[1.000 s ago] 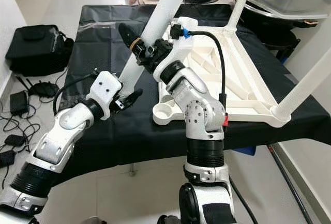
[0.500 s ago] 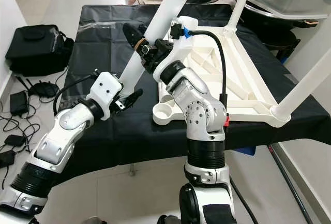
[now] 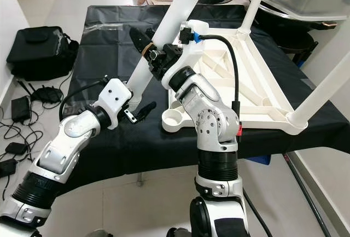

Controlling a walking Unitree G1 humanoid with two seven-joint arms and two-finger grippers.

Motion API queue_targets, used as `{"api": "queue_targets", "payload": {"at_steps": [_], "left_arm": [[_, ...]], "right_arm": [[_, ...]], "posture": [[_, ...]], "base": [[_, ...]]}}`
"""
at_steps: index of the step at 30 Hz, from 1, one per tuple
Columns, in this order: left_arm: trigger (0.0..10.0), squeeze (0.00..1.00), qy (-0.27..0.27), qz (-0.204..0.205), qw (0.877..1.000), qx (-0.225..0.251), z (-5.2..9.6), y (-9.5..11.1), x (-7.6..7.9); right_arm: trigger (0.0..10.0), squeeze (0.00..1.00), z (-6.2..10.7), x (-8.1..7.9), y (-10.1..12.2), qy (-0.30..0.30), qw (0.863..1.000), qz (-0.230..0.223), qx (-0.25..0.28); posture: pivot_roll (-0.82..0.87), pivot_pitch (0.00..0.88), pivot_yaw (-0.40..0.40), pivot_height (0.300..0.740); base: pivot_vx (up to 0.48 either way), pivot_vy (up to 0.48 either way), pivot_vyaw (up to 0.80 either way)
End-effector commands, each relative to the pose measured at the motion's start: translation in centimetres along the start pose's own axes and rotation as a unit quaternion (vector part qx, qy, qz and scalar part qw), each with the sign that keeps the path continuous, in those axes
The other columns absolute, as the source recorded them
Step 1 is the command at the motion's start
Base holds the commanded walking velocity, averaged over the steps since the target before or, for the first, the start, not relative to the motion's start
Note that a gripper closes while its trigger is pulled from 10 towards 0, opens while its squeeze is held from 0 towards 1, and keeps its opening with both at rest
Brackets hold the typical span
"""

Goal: Building children table

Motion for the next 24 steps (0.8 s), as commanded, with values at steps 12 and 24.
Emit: {"api": "queue_targets", "payload": {"at_steps": [12, 24], "left_arm": [[10.0, 0.00, 0.135, 0.009, 0.991, -0.008, 1.6, -0.2, -5.4], [10.0, 0.00, -0.022, 0.082, 0.996, -0.001, 1.6, -0.3, 2.8]], "right_arm": [[0.0, 0.00, 1.8, 7.6, 2.1, -0.175, 0.975, 0.138, 0.021], [0.0, 0.00, 2.1, 8.0, 4.3, -0.199, 0.969, 0.122, 0.079]], "posture": [[0.10, 0.088, -0.086, 0.740], [0.10, 0.104, -0.078, 0.740]], "base": [[0.000, 0.000, 0.00], [0.000, 0.000, 0.00]]}}
Point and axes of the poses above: a point about 5 cm out from each wrist's last joint towards the gripper, its own z axis pointing back from the gripper into the wrist, its own y axis along the axis of the wrist's last joint, x = y × z, the point moved 4 cm from there along -z, pointing out of the wrist towards the gripper, and after that the axes turned 6 degrees about -z, right-handed, at the moved point
